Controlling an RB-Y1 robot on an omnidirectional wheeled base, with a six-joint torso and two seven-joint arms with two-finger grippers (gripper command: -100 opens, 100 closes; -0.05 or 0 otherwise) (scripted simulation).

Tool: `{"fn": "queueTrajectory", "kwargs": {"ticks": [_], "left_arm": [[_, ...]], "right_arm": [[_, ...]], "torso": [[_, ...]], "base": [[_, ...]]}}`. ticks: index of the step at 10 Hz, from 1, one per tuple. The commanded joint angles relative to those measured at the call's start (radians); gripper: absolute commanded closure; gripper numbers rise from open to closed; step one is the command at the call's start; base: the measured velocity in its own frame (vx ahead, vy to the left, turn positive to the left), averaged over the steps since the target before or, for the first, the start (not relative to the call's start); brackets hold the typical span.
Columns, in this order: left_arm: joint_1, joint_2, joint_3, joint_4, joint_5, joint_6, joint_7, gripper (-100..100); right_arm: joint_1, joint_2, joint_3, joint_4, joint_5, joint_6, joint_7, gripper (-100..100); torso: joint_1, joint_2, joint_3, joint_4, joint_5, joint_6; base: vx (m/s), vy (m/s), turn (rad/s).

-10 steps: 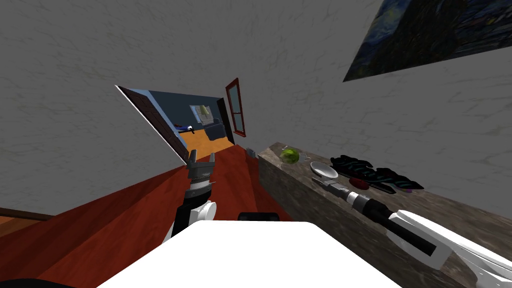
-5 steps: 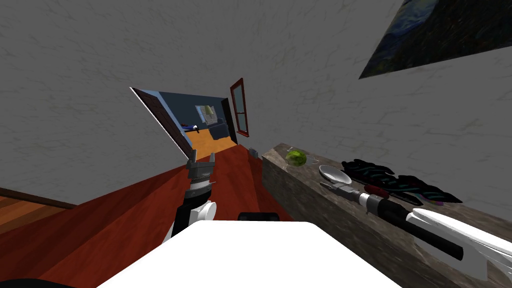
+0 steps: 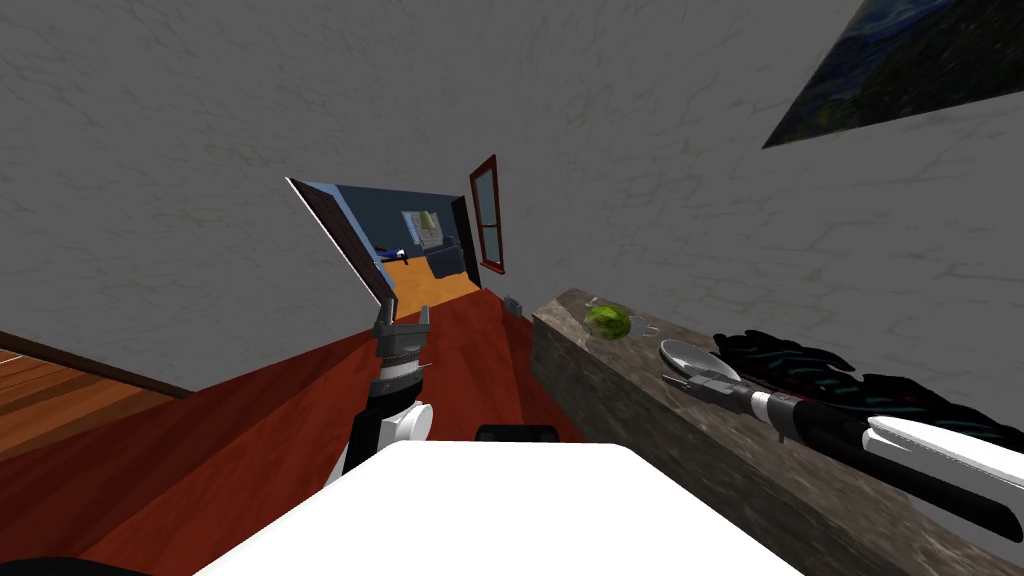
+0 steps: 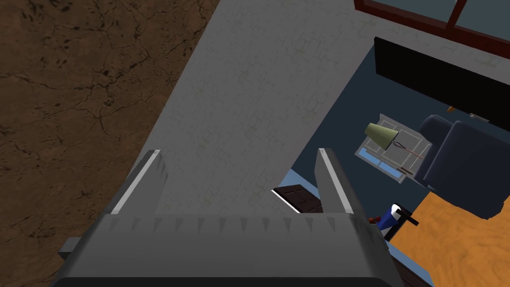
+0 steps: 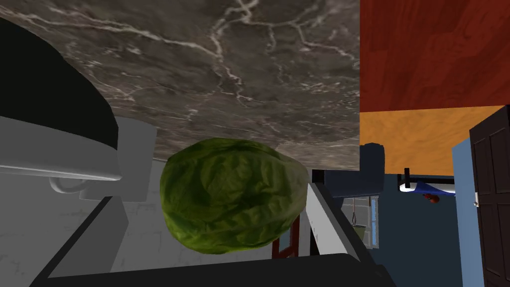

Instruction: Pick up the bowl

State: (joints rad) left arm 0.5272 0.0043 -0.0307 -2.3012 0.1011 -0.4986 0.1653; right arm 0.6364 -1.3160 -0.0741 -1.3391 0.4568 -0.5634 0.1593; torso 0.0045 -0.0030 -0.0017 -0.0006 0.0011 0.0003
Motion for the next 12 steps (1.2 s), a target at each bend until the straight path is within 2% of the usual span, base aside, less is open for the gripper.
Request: {"fn": "queueTrajectory", "kwargs": {"ticks": [1, 3, 4, 7, 9, 12], "left_arm": [[0.000, 0.000, 0.000, 0.000, 0.000, 0.000, 0.000, 0], [0.000, 0.000, 0.000, 0.000, 0.000, 0.000, 0.000, 0], [0.000, 0.000, 0.000, 0.000, 0.000, 0.000, 0.000, 0], [0.000, 0.000, 0.000, 0.000, 0.000, 0.000, 0.000, 0], [0.000, 0.000, 0.000, 0.000, 0.000, 0.000, 0.000, 0], [0.000, 0.000, 0.000, 0.000, 0.000, 0.000, 0.000, 0]], "right_arm": [[0.009, -0.036, 0.003, 0.021, 0.008, -0.005, 0.008, -100], [0.028, -0.102, 0.027, 0.089, 0.032, -0.020, 0.021, -100], [0.028, -0.113, 0.027, 0.089, 0.032, -0.020, 0.021, -100], [0.058, -0.208, 0.072, 0.173, 0.056, -0.043, 0.035, -100], [0.058, -0.209, 0.072, 0.173, 0.056, -0.043, 0.035, -100], [0.086, -0.281, 0.123, 0.235, 0.066, -0.065, 0.042, -100]], "torso": [[0.000, 0.000, 0.000, 0.000, 0.000, 0.000], [-0.001, 0.001, 0.000, 0.000, 0.000, 0.000], [0.000, -0.001, 0.000, 0.000, 0.000, 0.000], [-0.002, 0.000, 0.000, 0.000, -0.001, 0.000], [-0.003, 0.001, 0.000, 0.000, -0.001, 0.001], [-0.004, 0.002, 0.001, 0.000, -0.001, 0.000]], "base": [[0.052, 0.051, 0.035], [0.064, 0.054, 0.113], [0.062, 0.037, 0.031], [0.061, 0.027, 0.093], [0.035, 0.009, 0.008], [0.042, 0.007, 0.072]]}}
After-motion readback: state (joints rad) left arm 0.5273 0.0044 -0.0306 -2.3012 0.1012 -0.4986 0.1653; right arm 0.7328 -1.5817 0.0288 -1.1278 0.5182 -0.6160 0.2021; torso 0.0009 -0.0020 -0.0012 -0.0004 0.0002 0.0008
